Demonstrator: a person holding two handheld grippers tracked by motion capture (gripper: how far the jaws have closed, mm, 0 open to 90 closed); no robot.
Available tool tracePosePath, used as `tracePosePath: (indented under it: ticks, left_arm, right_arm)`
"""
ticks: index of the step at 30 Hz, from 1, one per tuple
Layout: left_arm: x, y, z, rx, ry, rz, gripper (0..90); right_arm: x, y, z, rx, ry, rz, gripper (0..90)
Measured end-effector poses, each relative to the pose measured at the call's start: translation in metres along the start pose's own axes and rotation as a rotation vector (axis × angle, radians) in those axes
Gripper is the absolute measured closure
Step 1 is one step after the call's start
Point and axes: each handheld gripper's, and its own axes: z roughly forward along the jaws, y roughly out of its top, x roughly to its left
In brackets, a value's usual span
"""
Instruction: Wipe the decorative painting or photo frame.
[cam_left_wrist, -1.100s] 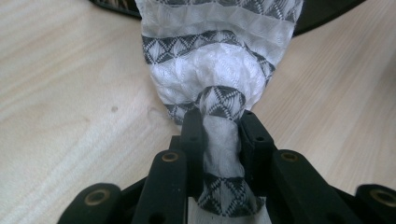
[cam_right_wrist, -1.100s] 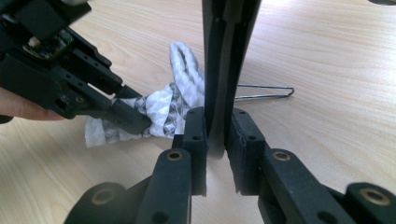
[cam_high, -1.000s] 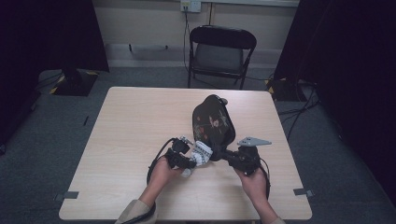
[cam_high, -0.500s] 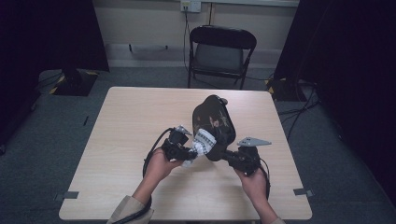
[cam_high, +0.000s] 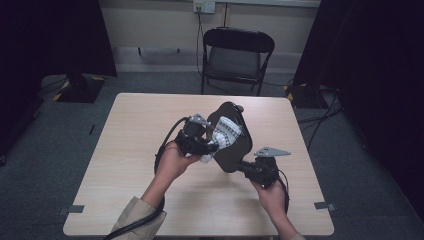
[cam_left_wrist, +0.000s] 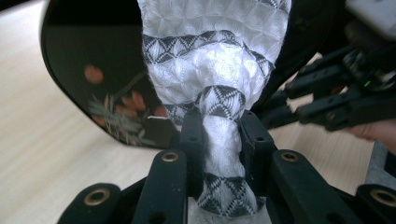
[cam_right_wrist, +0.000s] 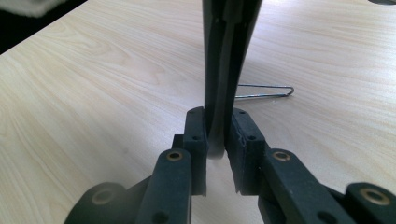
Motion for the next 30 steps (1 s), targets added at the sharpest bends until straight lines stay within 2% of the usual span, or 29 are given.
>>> tracePosePath:
  ticks: [6, 11, 19, 30]
  left_arm:
    - [-0.011, 0.016, -0.003, -0.018, -0.01, 0.035, 74.6]
    - [-0.014, 0.016, 0.005, -0.001, -0.025, 0.046, 74.6]
    - [-0.011, 0.001, 0.017, 0.023, -0.033, 0.029, 74.5]
    - [-0.001, -0.031, 0.037, 0.09, -0.031, -0.013, 74.5]
  right_arm:
    - [0.0, 0.0, 0.0, 0.0, -0.001, -0.002, 78.7]
    - [0.0, 0.0, 0.0, 0.0, -0.001, -0.004, 78.7]
    - [0.0, 0.0, 0.0, 0.001, 0.0, -0.003, 78.7]
    - [0.001, 0.0, 0.0, 0.0, 0.002, -0.002, 78.7]
